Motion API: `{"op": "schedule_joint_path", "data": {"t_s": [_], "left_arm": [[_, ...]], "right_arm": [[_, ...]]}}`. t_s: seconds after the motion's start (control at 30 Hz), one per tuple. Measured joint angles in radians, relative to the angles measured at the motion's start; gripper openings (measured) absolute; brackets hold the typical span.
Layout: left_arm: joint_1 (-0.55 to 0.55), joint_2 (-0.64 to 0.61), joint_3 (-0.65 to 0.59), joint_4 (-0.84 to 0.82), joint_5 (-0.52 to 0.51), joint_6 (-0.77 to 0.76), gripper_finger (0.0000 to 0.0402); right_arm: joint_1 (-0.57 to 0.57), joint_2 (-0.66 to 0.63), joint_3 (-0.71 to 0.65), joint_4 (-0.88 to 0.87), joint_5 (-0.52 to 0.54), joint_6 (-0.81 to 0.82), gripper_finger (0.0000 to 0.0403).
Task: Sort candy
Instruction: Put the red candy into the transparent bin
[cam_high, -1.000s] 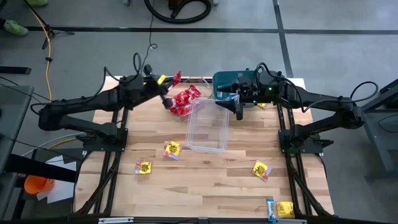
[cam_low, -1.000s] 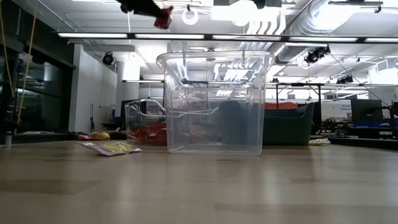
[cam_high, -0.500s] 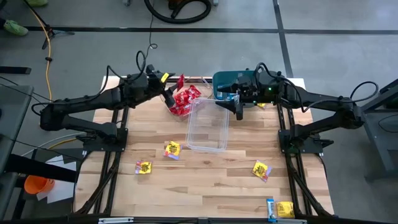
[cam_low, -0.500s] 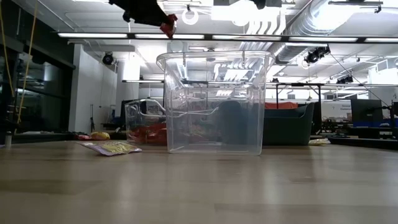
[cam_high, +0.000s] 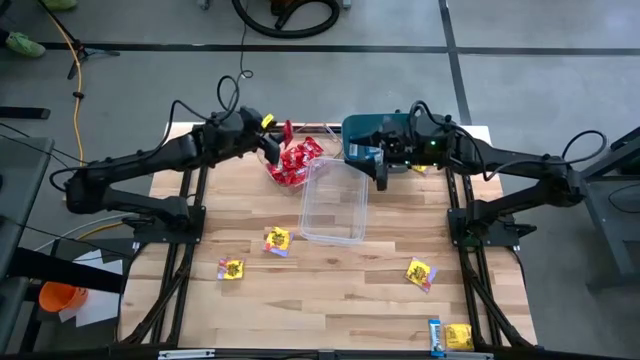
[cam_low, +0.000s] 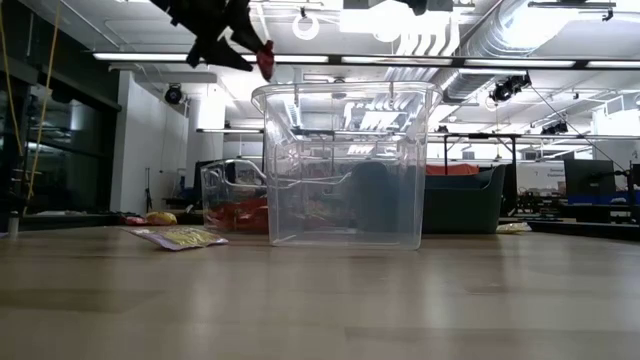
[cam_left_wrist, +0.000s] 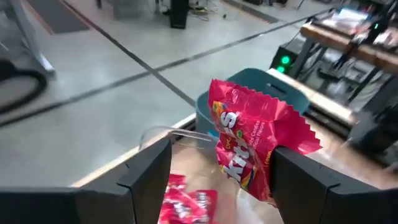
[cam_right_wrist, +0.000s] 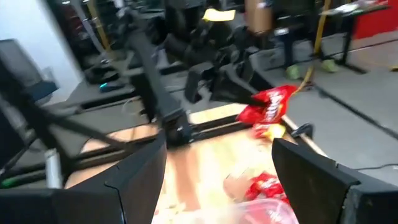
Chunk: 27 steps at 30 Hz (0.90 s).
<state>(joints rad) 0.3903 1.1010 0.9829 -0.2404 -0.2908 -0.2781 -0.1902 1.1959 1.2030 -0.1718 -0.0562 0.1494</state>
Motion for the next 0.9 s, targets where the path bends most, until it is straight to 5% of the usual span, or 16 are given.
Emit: {"op": "schedule_joint_path", "data": {"t_s": [0.2, 0.5, 0.9], "left_arm": [[0.05, 0.012, 0.0, 0.101, 0.125, -0.069, 0.0236], [0.048, 0.012, 0.0, 0.135, 0.153, -0.052, 0.0236], [0.019, 0.012, 0.0, 0.142, 0.265, -0.047, 0.0236]], "right_arm": [[0.0, 0.103, 0.0, 0.212, 0.086, 0.007, 0.0288], [0.0, 0.361, 0.0, 0.614, 0.247, 0.007, 0.0288], [-0.015, 0.543, 0.0, 0.673, 0.464, 0.077, 0.0288]]}}
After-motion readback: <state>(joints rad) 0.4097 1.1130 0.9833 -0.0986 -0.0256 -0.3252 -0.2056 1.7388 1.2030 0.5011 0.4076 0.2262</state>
